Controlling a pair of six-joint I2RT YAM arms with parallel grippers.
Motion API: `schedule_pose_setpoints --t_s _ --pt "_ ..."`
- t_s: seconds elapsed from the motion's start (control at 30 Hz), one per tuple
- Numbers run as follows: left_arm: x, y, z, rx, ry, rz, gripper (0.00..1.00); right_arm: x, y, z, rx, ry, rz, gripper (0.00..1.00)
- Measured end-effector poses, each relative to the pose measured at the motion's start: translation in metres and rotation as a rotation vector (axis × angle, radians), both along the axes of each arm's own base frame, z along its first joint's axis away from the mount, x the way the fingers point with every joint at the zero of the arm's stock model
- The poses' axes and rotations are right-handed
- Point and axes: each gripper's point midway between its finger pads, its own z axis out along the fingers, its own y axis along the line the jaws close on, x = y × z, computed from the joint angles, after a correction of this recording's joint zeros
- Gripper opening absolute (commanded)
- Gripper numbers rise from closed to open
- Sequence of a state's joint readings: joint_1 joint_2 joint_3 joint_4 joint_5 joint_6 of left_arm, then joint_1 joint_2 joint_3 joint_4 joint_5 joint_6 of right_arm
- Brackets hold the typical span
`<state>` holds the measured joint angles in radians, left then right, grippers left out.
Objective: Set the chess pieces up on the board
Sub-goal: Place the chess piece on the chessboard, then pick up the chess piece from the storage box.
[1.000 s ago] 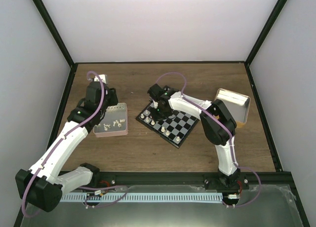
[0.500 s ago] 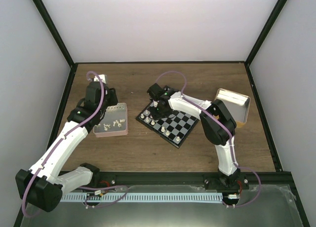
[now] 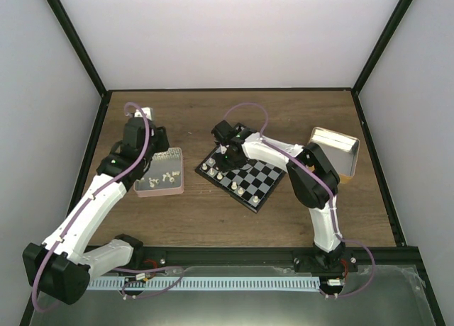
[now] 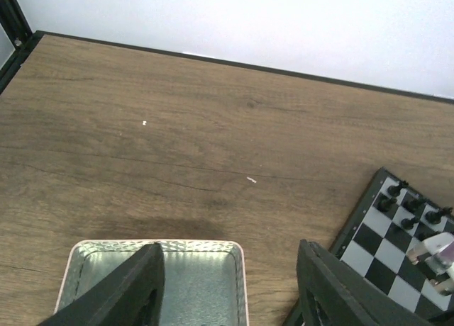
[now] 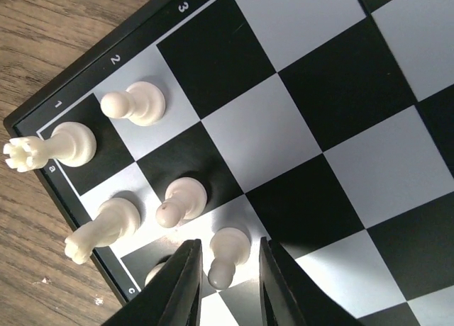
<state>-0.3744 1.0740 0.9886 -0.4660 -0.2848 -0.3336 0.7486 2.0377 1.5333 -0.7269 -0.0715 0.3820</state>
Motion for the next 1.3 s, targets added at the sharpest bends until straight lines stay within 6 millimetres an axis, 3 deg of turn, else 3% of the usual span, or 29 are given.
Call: schedule_pose_setpoints --t_s 0.13,0.33,0.43,0.53,0.6,0.73,1.03,1.3 --pt "0.000 0.001 -0.004 -0.006 0.008 0.006 0.69 0.001 -0.002 0.004 -0.002 -0.011 -0.016 0.30" --pt "-0.002 0.002 -0.026 -0.052 0.055 0.046 0.70 0.003 -0.005 0.039 0.062 -0.079 -0.062 0.31" --pt "-0.007 0.002 -0.065 -0.080 0.153 0.070 0.64 0.001 -0.008 0.060 0.112 -0.123 -0.088 0.31" --pt "-0.013 0.004 -0.114 -0.095 0.287 0.096 0.49 0.000 -0.009 0.071 0.146 -0.151 -0.101 0.31" --pt "-0.020 0.007 -0.145 -0.105 0.381 0.110 0.42 -0.001 -0.011 0.072 0.154 -0.156 -0.111 0.31" --pt "-0.029 0.006 -0.187 -0.136 0.530 0.100 0.40 -0.002 -0.012 0.066 0.152 -0.154 -0.118 0.31" --pt "-0.042 0.003 -0.235 -0.119 0.719 0.093 0.40 -0.006 -0.017 0.062 0.157 -0.158 -0.124 0.31" --pt "-0.038 0.010 -0.238 -0.071 0.722 0.106 0.31 -0.004 -0.015 0.067 0.174 -0.176 -0.124 0.30"
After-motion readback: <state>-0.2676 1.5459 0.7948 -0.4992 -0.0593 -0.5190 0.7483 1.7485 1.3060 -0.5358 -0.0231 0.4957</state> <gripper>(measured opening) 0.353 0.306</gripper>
